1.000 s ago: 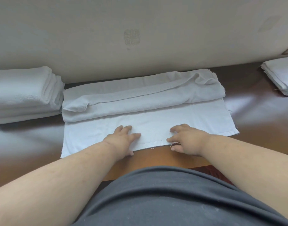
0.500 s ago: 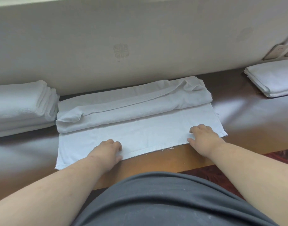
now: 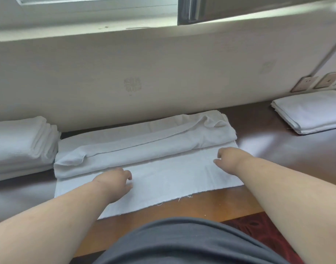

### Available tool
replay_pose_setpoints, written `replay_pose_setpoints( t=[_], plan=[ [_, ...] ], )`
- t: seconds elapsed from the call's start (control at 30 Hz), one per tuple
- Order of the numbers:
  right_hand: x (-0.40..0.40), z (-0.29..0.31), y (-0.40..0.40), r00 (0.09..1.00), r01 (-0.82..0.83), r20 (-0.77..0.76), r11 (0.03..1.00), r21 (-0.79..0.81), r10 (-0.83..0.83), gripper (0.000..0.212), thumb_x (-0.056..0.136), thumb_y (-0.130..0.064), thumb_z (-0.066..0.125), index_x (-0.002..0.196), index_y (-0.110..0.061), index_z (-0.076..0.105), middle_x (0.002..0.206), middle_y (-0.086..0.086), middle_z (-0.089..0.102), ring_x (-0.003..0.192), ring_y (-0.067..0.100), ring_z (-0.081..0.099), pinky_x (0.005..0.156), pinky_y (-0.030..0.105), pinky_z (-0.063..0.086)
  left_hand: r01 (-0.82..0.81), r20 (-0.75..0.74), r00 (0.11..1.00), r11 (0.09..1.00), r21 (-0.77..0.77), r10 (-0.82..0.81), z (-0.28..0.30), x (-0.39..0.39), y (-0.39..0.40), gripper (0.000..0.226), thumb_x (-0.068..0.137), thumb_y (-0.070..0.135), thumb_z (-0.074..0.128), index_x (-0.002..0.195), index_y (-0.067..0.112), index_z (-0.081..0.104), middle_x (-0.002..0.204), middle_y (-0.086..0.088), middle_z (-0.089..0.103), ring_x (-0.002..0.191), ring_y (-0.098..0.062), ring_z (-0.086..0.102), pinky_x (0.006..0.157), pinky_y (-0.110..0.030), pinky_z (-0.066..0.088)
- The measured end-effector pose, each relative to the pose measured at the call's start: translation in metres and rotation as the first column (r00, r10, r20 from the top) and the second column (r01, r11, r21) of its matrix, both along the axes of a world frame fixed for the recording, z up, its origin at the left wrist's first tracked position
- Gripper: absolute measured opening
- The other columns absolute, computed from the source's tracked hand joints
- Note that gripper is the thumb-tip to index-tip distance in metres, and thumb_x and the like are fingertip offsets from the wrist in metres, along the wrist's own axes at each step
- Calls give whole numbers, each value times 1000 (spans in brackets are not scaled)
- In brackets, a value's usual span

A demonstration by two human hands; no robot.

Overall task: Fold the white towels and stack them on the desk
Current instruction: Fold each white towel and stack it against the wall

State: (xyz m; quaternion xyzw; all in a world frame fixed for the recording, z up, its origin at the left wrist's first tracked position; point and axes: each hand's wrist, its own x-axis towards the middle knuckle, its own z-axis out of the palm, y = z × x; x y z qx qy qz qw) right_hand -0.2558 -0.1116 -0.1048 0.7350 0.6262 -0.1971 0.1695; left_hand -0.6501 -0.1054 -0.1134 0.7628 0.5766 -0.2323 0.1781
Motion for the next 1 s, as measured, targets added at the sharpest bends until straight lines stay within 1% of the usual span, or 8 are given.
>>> replay_pose_setpoints(
  t=[0.2, 0.33, 0.43, 0.6, 0.7, 0.77, 0.9, 1.0],
  plan=[
    [17, 11, 57, 991, 22, -133, 984, 179, 2, 48, 93, -43, 51, 139, -28, 48, 151, 1, 28, 128, 28, 44, 100, 36, 42, 80, 92, 991, 979, 189, -99, 6, 62, 63, 40, 96, 45, 42, 136, 37, 45, 144, 4, 38, 130, -23, 37, 103, -39, 39],
    [32, 7, 87, 992, -88, -74, 985, 149, 99, 52, 96, -43, 46, 147, -31, 39, 164, 2, -3, 144, 31, 24, 110, 39, 34, 26, 39, 999, 988, 149, -33, -2, 97, 97, 44, 99, 39, 36, 143, 37, 39, 157, 0, 21, 139, -27, 26, 109, -41, 33],
    [36, -2, 105, 978, -199, -51, 977, 73, 203, 48, 99, -43, 42, 146, -33, 41, 164, 0, -9, 144, 29, 25, 111, 40, 33, 48, -28, 998, 997, 61, -47, -12, 106, 107, 45, 100, 37, 34, 144, 36, 37, 160, -2, 14, 141, -30, 23, 111, -42, 32],
    [32, -16, 112, 955, -296, 0, 954, -39, 296, 46, 103, -39, 35, 143, -19, 46, 149, 6, 36, 132, 28, 37, 104, 36, 33, 26, -39, 999, 992, 127, -21, -21, 109, 104, 49, 103, 33, 31, 150, 20, 30, 161, 1, 18, 140, -26, 28, 110, -38, 33],
    [37, -12, 110, 980, -148, -99, 961, 236, 175, 24, 96, -30, 44, 103, -20, 65, 105, 3, 61, 100, 29, 59, 79, 33, 47, 12, 44, 999, 960, 281, -25, -11, 105, 98, 37, 98, 17, 40, 132, 21, 53, 141, -1, 48, 120, -26, 51, 98, -37, 45],
    [43, -6, 104, 981, 6, -178, 911, 411, 74, 13, 91, -27, 51, 80, -21, 53, 78, 1, 57, 78, 29, 60, 64, 33, 47, -34, 110, 994, 941, 336, -4, 0, 100, 92, 37, 95, 9, 43, 124, 25, 59, 127, 1, 56, 107, -24, 57, 87, -34, 48],
    [57, 15, 83, 974, 64, -222, 895, 441, 40, 14, 90, -23, 52, 100, -20, 42, 84, 1, 55, 72, 27, 54, 64, 38, 47, -196, 274, 955, 935, 296, 113, 24, 92, 70, 42, 92, 14, 44, 130, 31, 43, 122, 2, 58, 96, -23, 56, 76, -30, 42],
    [66, 29, 58, 985, 20, -164, 921, 388, 47, 22, 89, -17, 47, 110, -23, 52, 99, 0, 54, 86, 24, 51, 76, 39, 50, -27, 292, 956, 975, 222, -40, 37, 87, 45, 49, 91, 21, 43, 137, 35, 37, 130, 7, 52, 109, -20, 55, 87, -31, 45]
  ],
)
